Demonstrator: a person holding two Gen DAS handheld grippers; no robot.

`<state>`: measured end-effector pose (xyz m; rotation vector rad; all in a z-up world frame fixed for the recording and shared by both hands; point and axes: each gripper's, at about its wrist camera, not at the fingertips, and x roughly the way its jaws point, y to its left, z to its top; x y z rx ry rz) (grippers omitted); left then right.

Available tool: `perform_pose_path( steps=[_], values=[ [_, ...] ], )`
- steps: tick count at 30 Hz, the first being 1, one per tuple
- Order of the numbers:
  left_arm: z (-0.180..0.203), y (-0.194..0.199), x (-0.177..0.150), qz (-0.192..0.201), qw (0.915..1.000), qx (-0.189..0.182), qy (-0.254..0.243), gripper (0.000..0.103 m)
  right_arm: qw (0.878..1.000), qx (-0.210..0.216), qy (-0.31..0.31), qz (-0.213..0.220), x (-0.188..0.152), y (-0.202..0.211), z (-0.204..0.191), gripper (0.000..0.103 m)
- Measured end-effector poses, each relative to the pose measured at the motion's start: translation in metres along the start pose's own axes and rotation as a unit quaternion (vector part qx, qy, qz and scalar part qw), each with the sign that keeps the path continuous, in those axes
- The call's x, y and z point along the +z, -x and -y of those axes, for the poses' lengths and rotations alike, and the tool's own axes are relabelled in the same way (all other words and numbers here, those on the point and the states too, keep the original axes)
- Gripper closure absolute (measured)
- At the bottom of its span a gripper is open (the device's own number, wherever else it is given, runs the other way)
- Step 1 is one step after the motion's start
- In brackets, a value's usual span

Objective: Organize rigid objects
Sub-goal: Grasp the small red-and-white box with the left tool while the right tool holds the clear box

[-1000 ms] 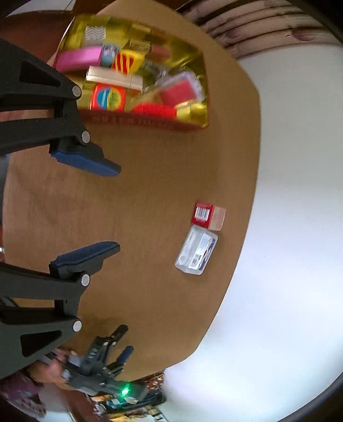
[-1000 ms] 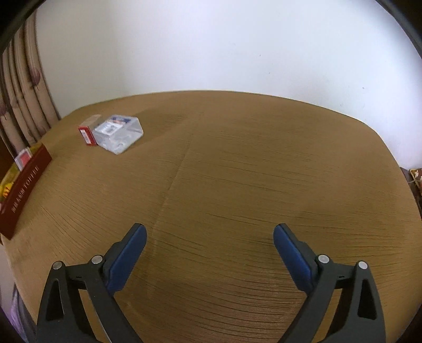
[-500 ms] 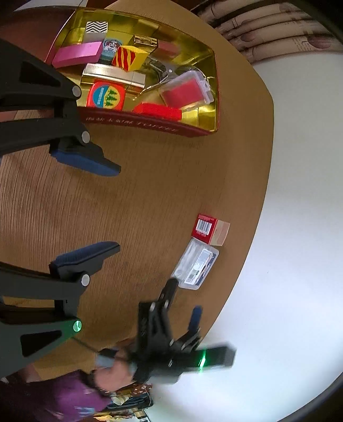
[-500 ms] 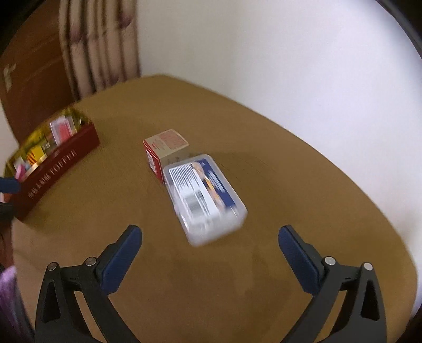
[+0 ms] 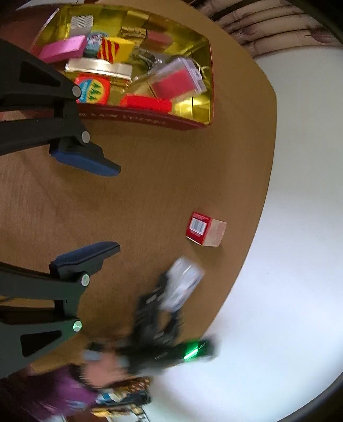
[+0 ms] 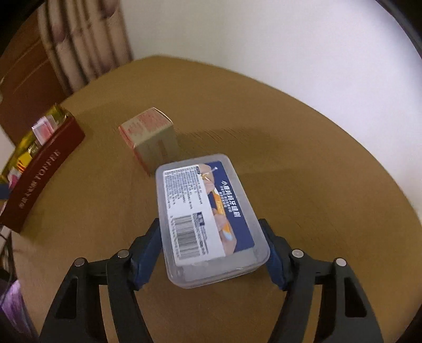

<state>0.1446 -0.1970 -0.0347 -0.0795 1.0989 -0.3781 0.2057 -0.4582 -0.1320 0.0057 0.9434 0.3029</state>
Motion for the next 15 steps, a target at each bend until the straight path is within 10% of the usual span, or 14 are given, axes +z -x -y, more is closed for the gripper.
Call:
perform_pose_path(
  steps=[8,15],
  values=[
    [0.041,-0.026,0.032,0.025,0.9942,0.026,-0.101,0.05,0.984,-0.107,-0.139,0.036,-0.123,0.075,0.05,0.036],
    [0.061,-0.052,0.054,0.032,0.9884,0.05,-0.14,0.05,0.976,-0.118,-0.174,0.053,-0.151,0.081,0.051,0.037]
  ],
)
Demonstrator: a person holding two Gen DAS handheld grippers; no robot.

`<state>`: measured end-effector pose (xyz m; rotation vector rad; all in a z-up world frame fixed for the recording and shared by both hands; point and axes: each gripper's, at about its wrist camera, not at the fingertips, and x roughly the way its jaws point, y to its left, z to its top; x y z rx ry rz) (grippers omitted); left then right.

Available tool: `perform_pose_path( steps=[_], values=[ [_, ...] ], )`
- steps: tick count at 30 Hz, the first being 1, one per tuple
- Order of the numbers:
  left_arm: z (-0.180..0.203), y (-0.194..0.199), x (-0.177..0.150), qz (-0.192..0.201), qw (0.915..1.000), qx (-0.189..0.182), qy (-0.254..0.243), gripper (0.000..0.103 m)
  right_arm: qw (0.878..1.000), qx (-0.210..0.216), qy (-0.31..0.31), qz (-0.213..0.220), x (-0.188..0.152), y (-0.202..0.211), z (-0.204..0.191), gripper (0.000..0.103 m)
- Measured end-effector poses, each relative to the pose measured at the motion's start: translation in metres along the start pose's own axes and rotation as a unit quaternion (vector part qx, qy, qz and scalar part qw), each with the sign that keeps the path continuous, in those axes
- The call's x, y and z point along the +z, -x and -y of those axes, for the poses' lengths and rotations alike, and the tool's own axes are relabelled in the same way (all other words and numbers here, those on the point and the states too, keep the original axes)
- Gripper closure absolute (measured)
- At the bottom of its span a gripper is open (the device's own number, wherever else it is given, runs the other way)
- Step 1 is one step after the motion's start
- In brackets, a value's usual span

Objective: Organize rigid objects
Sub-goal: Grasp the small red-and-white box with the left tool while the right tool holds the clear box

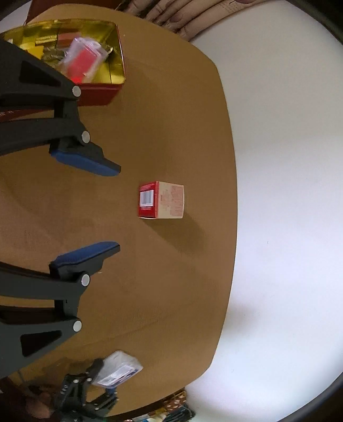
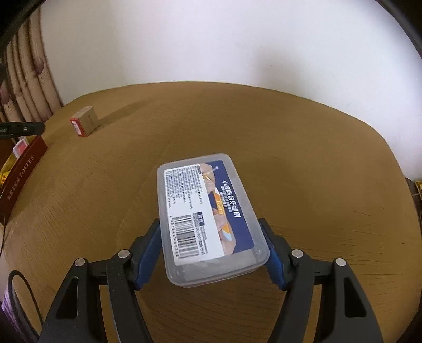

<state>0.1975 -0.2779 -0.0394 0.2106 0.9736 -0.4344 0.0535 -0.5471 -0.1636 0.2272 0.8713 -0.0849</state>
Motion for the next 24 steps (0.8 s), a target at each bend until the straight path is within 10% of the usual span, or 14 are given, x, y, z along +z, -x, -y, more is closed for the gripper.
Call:
perform_pose_path(
  steps=[24],
  values=[
    [-0.02,-0.069,0.046,-0.033,0.9989,-0.03,0.012,0.05,1.0,0.011,-0.01,0.001,-0.003,0.011,0.025,0.034]
  ],
)
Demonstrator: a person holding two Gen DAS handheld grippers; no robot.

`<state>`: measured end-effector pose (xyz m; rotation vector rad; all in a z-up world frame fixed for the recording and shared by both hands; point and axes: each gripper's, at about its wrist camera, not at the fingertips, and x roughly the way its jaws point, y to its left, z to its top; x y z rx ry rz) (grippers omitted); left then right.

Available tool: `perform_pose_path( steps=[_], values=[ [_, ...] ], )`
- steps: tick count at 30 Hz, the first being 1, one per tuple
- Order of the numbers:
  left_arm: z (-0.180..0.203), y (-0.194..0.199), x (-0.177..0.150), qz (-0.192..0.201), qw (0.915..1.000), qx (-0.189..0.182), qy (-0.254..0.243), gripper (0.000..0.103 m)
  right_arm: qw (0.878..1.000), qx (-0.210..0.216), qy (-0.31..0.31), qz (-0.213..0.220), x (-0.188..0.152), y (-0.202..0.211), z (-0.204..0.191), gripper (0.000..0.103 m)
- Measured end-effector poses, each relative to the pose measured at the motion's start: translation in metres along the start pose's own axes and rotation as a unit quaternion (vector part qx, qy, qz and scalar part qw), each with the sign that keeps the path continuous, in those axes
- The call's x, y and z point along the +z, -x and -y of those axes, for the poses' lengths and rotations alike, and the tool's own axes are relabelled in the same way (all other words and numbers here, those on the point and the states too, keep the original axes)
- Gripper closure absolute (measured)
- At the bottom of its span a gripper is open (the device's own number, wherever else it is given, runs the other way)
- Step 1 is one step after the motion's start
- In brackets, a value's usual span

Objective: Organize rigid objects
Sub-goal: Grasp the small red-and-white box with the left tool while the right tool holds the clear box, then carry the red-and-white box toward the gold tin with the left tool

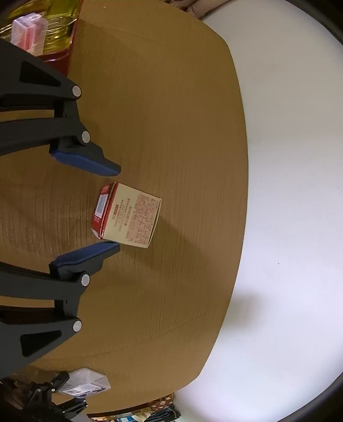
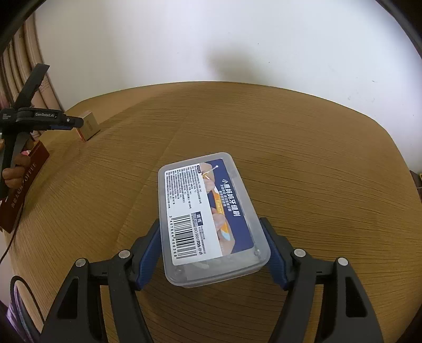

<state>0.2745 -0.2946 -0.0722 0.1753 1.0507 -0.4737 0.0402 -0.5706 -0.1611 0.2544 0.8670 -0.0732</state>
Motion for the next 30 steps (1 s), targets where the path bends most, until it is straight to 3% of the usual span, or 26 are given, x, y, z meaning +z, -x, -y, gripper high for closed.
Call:
perform_pose_path(
  steps=[6,12,14,15,16,20,22,27,30],
  values=[
    [0.017,-0.027,0.016,-0.026,0.997,0.036,-0.063,0.05,1.0,-0.003,0.006,-0.002,0.0,-0.002,-0.004,0.032],
    [0.025,-0.041,0.014,-0.05,0.9955,0.006,-0.08,0.05,1.0,-0.005,0.011,-0.004,-0.003,-0.002,-0.006,0.03],
    [0.027,-0.051,0.015,-0.065,0.9947,0.014,-0.078,0.05,1.0,-0.007,0.013,-0.005,-0.004,-0.002,-0.008,0.029],
    [0.03,-0.051,0.013,-0.055,0.9955,0.016,-0.076,0.05,1.0,-0.007,0.014,-0.006,-0.004,-0.002,-0.009,0.029],
    [0.032,-0.047,0.012,-0.042,0.996,0.026,-0.074,0.058,1.0,-0.007,0.015,-0.006,-0.004,-0.002,-0.01,0.028],
    [0.038,-0.035,-0.003,-0.029,0.9985,0.007,-0.047,0.058,1.0,-0.007,0.015,-0.007,-0.004,-0.001,-0.01,0.028],
    [0.038,-0.024,-0.01,-0.011,0.9987,0.019,-0.046,0.059,1.0,-0.007,0.014,-0.006,-0.004,-0.001,-0.01,0.028],
    [0.051,0.023,-0.053,0.012,0.9999,-0.012,-0.002,0.058,1.0,-0.007,0.015,-0.007,-0.004,-0.001,-0.013,0.026],
    [0.063,0.053,-0.094,0.005,0.9992,-0.036,0.018,0.058,1.0,-0.01,0.018,-0.008,-0.004,-0.002,-0.016,0.026]
  ],
)
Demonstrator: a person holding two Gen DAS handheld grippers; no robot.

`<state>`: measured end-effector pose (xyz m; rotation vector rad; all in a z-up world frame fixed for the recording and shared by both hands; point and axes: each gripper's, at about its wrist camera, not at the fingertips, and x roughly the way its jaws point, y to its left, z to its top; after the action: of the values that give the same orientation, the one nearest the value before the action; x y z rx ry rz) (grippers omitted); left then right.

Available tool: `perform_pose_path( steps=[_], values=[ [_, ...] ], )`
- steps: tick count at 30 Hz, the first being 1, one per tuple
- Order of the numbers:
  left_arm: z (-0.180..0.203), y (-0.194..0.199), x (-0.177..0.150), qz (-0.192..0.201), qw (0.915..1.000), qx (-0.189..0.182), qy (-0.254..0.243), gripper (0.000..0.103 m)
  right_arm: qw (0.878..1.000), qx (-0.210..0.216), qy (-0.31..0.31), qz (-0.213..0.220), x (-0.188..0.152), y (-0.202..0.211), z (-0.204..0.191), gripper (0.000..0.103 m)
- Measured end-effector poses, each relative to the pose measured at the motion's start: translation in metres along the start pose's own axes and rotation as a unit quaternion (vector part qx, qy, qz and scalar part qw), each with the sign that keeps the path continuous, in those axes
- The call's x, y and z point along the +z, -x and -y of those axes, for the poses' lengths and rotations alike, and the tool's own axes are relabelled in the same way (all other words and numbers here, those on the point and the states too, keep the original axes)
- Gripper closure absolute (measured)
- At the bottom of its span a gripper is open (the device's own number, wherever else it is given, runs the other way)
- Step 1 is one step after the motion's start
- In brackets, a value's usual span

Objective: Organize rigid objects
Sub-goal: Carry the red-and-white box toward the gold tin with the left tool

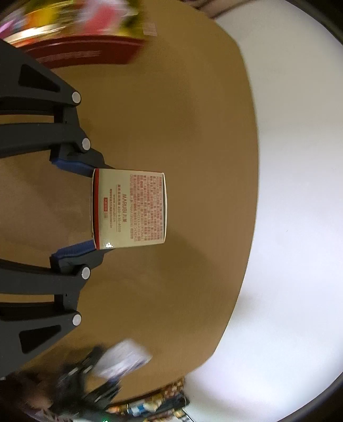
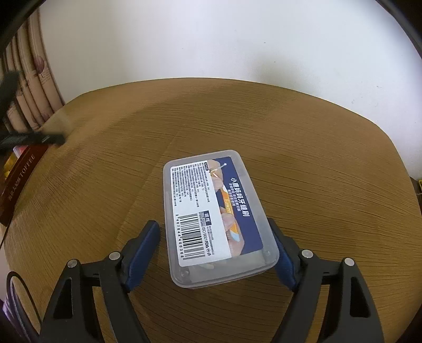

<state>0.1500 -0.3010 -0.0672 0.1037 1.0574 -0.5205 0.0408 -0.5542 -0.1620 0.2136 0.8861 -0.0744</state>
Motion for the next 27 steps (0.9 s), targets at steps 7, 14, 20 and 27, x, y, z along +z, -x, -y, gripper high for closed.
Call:
perform_pose_path(
  steps=[7,14,20,27],
  values=[
    [-0.016,0.073,-0.084,-0.016,0.9993,-0.014,0.03,0.058,1.0,-0.004,0.003,-0.001,0.0,0.0,-0.006,0.026],
    [-0.137,0.122,-0.096,-0.016,0.989,0.073,0.128,0.058,1.0,-0.012,0.01,-0.004,0.003,-0.001,-0.016,0.026],
    [-0.233,0.129,-0.056,-0.005,0.9783,0.136,0.156,0.058,1.0,-0.015,0.012,-0.005,0.004,-0.002,-0.016,0.025],
    [-0.272,0.086,-0.014,-0.016,0.9731,0.171,0.154,0.058,1.0,-0.016,0.013,-0.005,0.003,-0.003,-0.02,0.024]
  ],
)
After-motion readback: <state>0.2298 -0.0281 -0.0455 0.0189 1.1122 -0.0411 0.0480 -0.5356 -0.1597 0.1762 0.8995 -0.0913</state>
